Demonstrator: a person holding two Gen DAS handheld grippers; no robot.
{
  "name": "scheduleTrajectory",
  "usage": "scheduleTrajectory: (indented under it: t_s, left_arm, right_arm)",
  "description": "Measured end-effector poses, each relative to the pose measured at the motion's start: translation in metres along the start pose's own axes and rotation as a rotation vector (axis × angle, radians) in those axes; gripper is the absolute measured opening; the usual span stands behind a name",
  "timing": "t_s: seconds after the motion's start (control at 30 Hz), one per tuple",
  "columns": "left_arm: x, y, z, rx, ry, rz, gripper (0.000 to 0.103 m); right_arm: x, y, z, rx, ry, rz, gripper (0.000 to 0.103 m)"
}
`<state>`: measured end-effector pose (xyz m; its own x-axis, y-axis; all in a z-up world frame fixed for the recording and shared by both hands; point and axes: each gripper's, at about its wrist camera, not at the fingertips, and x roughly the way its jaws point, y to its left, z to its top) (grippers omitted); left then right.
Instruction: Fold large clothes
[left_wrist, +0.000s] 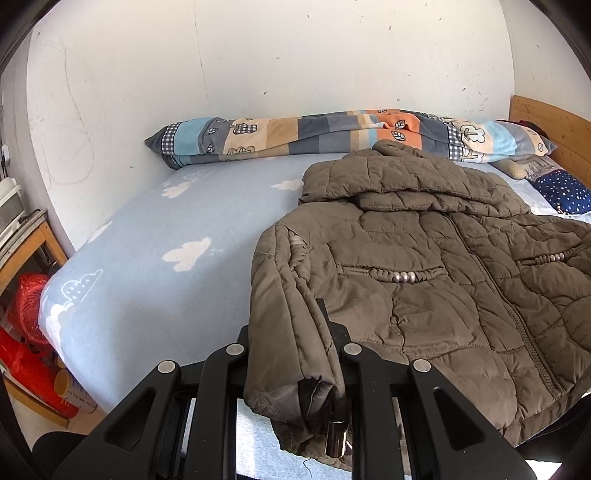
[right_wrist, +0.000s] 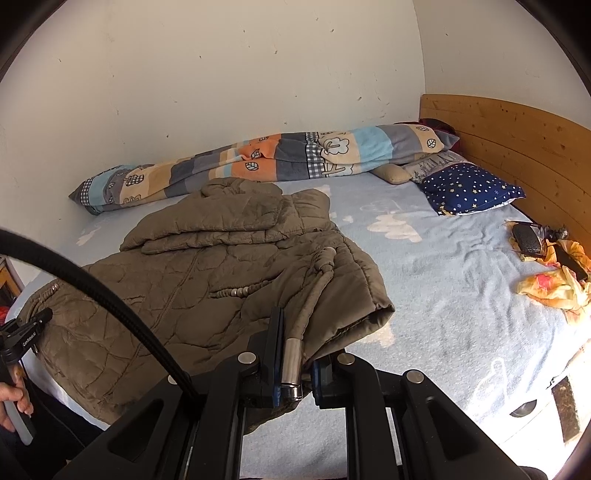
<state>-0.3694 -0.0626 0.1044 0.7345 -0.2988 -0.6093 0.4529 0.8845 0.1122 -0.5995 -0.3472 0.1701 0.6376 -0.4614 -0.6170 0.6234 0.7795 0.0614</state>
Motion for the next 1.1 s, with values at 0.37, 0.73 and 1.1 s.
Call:
scheduleTrajectory:
  t_s: [0.37, 0.73, 1.1]
  left_arm:
    - [-0.005, -0.001, 0.017, 0.003, -0.038, 0.009, 0.018]
    - [-0.008, 0.001, 0.035, -0.021, -0.055, 0.003, 0.019]
    - [-0.003, 0.0, 0.058, -0.034, -0.092, 0.006, 0.019]
  right_arm:
    - [-0.004, 0.008, 0.022, -0.032, -0.038, 0.017, 0.013]
    - [-0.004, 0.01, 0.039, -0.048, -0.063, 0.024, 0.013]
    - [-0.002, 0.008, 0.05, -0.041, -0.078, 0.022, 0.013]
